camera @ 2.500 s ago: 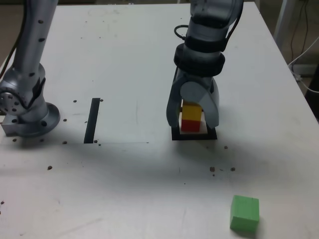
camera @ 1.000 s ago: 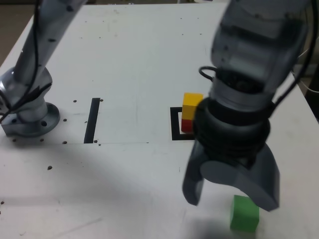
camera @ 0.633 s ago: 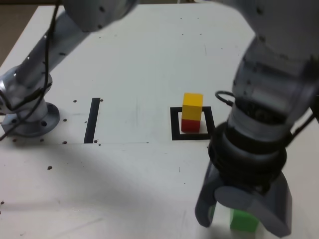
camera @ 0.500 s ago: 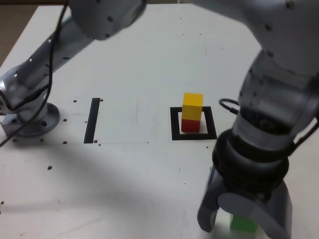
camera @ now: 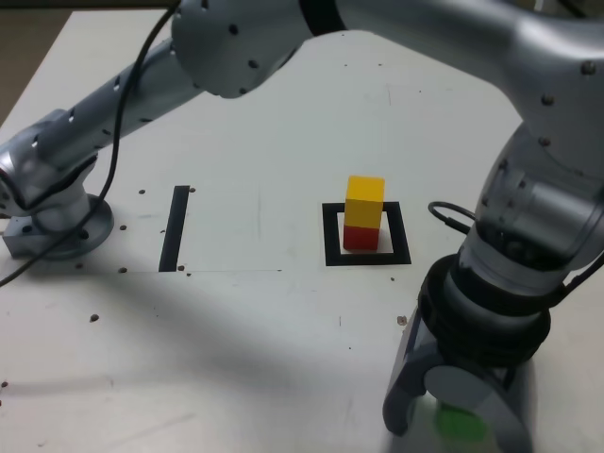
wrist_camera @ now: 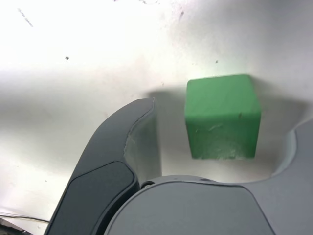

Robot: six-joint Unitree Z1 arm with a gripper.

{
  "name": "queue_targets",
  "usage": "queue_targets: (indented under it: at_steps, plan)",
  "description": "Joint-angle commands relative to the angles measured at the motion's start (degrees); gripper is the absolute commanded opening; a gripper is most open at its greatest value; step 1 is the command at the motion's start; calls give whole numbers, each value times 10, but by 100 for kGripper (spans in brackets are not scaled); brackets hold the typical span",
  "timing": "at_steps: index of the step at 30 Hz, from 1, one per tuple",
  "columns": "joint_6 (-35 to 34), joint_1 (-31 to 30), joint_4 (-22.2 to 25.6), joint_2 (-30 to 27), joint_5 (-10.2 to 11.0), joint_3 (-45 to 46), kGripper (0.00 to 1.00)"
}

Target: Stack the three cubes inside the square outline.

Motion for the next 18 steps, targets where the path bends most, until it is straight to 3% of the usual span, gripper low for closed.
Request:
queue_targets:
  at_steps: [1,4,7,18]
  plan:
    - [5,1,-1,6,-7,0,55]
    - [10,1,-11,7,-12,1,36]
    - [14,1,-18,6,-15,1,24]
    - [14,1,-24,4,-26,9,21]
